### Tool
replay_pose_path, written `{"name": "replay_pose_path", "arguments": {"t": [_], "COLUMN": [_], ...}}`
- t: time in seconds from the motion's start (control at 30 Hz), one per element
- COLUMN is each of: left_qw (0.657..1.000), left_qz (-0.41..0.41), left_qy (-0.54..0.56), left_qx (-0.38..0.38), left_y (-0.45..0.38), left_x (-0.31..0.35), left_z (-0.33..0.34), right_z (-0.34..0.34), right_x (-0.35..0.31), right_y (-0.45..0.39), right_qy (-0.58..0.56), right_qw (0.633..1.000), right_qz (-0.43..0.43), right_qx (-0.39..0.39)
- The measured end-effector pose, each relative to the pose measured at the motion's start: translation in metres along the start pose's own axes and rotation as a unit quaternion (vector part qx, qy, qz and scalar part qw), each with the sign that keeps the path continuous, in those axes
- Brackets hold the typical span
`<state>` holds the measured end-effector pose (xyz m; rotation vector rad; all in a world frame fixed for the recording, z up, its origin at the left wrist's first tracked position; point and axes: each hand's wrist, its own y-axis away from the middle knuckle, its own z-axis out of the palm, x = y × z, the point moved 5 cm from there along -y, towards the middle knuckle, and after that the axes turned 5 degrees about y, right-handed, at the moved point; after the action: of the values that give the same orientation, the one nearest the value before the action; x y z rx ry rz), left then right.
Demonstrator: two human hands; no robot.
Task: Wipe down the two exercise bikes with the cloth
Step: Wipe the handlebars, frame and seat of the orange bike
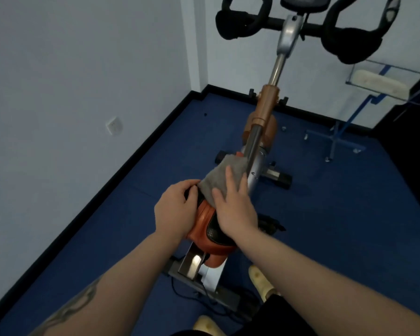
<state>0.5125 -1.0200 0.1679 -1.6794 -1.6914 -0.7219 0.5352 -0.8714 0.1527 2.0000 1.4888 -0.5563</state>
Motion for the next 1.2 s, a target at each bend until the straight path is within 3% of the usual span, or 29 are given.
{"name": "replay_pose_path", "arguments": {"t": [0.1,0.3,0.47,0.57,0.7,0.87,1.07,1.2], "left_qw": [1.0,1.0,1.0,1.0,1.0,0.999,0.999,0.999], "left_qz": [-0.003,0.001,0.006,0.004,0.005,0.002,-0.007,0.0], "left_qy": [0.0,0.009,-0.009,-0.007,-0.007,-0.007,-0.004,-0.006], "left_qx": [0.011,0.015,0.026,0.029,0.022,0.031,0.038,0.039], "left_y": [-0.001,0.002,0.002,0.002,0.004,0.004,0.005,0.004], "left_x": [-0.001,0.0,-0.001,0.0,-0.001,-0.003,-0.001,-0.002], "left_z": [0.0,0.001,0.0,0.0,0.001,0.0,0.001,0.0], "right_z": [0.001,-0.013,0.007,0.001,-0.015,0.01,-0.008,0.009], "right_x": [0.009,-0.006,0.007,0.012,-0.001,0.006,0.002,-0.005], "right_y": [0.027,0.002,0.073,0.05,0.021,0.082,0.032,0.074], "right_qy": [-0.041,-0.009,0.011,0.022,-0.048,-0.085,-0.097,-0.037], "right_qw": [0.999,0.997,1.0,0.998,0.997,0.995,0.988,0.996], "right_qz": [-0.019,0.08,0.015,0.034,0.06,0.009,0.112,0.021], "right_qx": [-0.017,-0.002,-0.021,-0.04,0.011,0.055,0.042,0.074]}}
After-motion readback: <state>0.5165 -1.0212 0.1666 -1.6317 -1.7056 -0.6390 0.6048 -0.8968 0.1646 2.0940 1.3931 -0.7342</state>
